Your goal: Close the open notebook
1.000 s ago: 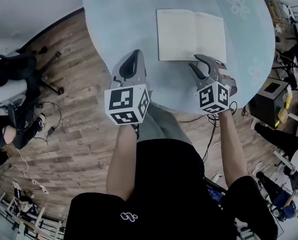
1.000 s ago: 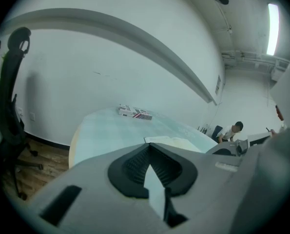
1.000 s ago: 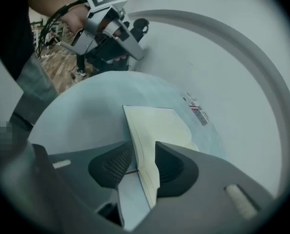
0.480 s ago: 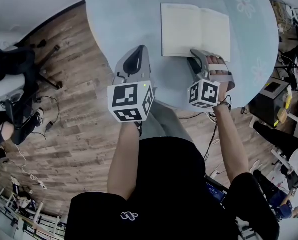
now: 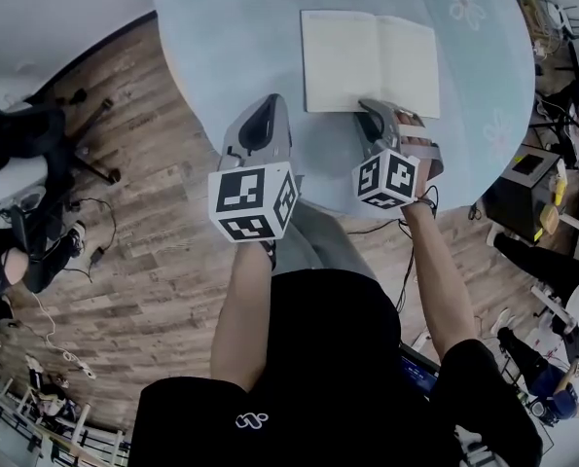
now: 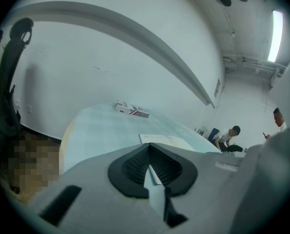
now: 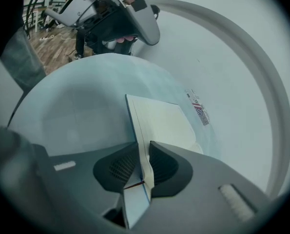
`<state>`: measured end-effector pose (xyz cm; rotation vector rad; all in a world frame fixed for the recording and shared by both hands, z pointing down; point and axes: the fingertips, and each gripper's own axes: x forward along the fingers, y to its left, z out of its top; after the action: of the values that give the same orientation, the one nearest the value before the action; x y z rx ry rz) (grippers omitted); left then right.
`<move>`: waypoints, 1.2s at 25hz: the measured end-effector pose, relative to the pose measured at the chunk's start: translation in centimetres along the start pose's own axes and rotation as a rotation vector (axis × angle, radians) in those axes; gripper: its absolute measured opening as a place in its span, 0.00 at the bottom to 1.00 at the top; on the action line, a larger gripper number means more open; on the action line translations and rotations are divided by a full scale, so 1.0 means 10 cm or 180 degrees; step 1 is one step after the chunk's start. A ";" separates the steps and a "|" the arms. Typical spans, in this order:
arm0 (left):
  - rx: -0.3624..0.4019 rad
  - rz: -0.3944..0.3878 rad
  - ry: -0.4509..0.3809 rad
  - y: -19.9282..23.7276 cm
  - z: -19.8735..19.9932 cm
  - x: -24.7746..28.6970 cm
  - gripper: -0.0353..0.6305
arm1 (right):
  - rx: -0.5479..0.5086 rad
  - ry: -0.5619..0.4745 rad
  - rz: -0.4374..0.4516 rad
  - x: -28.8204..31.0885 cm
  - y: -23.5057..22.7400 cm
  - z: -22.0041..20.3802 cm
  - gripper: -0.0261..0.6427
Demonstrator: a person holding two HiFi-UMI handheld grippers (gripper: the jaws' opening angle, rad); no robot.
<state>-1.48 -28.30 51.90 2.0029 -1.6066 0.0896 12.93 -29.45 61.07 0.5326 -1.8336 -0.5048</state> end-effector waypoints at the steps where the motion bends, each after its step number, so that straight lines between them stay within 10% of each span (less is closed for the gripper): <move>1: 0.0004 -0.0018 -0.0007 -0.03 0.01 0.01 0.06 | 0.0107 -0.0035 0.0008 -0.01 -0.01 0.00 0.15; 30: 0.0233 -0.0499 0.0020 -0.69 0.19 0.34 0.06 | 0.4519 -0.1143 -0.0251 -0.39 -0.37 -0.66 0.06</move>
<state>5.25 -31.30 49.01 2.1749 -1.4557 0.0963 20.72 -30.67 57.98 1.5034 -2.3149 0.8339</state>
